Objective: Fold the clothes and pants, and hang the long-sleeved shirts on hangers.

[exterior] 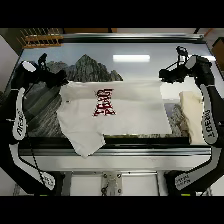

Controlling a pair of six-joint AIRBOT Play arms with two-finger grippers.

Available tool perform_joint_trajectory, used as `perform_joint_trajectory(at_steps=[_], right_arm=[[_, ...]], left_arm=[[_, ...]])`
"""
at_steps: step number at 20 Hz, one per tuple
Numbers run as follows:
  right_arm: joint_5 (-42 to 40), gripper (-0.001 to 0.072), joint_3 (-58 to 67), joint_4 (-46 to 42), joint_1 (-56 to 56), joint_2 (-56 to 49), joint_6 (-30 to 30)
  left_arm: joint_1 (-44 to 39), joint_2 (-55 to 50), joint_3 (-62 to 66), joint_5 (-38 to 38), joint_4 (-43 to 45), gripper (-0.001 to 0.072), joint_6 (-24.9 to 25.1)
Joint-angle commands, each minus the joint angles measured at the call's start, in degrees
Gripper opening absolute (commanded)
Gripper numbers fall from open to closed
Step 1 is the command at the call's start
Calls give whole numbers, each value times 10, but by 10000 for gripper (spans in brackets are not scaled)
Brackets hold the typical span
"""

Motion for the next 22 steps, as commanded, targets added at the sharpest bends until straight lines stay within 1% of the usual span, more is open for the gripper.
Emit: perform_joint_trajectory(at_steps=[1,4,8,12,13,14,15,16,17,19,21,22], right_arm=[[-19,13,4,-19,0,-4,15],[-12,13,-61,-41,4,30,15],[-51,14,-200,-39,8,81,15],[-56,18,-269,-30,13,87,15],[-56,27,-274,-19,13,87,15],[-56,54,-275,-7,12,88,14],[-55,330,-275,8,11,92,14],[-56,576,-274,22,10,102,14],[-56,586,-274,25,7,120,14],[-39,586,-275,11,-7,182,-12],[12,587,-297,-32,-36,251,-20],[37,587,-326,-39,-57,284,-20]], left_arm=[[-1,-5,12,0,-4,4,0],[-5,69,-100,42,25,4,-4],[-8,132,-246,93,34,4,3],[-8,139,-310,102,33,5,3],[-8,139,-319,102,33,5,3],[-8,139,-324,100,33,18,3],[-7,141,-325,96,31,311,2],[-5,151,-325,97,31,545,0],[-1,169,-325,97,31,548,0],[10,220,-326,82,34,547,0],[16,282,-354,54,36,548,1],[16,313,-382,51,36,547,1]])
